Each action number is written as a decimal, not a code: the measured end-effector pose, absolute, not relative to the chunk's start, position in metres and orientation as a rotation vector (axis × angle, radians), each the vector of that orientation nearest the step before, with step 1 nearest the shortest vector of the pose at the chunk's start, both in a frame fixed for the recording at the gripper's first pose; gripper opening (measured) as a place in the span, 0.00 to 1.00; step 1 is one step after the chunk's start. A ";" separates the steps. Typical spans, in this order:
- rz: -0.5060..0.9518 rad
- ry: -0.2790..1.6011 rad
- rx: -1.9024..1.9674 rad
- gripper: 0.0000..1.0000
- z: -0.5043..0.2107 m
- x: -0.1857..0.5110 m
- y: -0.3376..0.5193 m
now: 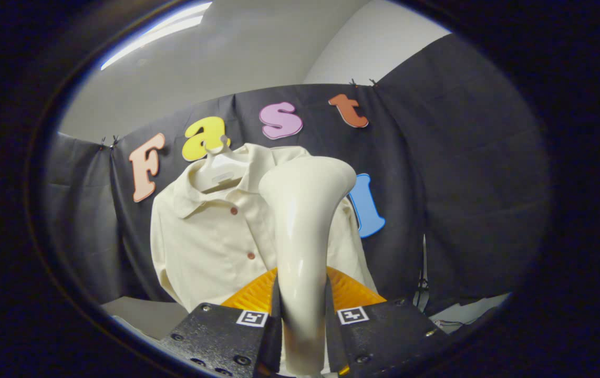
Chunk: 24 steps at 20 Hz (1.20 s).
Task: Iron the clothes twice with a garment steamer, once on the left side and once on the right side.
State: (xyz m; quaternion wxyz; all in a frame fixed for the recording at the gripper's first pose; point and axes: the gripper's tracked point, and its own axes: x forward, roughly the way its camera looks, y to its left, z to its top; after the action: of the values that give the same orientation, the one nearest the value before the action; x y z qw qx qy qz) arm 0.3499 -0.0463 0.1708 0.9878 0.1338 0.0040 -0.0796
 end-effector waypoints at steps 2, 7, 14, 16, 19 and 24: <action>-0.174 -0.001 0.298 0.34 0.177 0.373 -0.054; -0.158 0.004 0.311 0.34 0.180 0.422 -0.052; -0.094 0.060 0.343 0.34 0.141 0.445 -0.044; -0.089 0.074 0.348 0.34 0.132 0.441 -0.049; -0.079 0.093 0.345 0.34 0.116 0.437 -0.054; -0.055 0.169 0.327 0.34 0.079 0.422 -0.055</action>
State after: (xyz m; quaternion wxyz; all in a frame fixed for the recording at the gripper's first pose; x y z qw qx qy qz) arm 0.4220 -0.0547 0.0792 0.9828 0.1625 0.0839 -0.0271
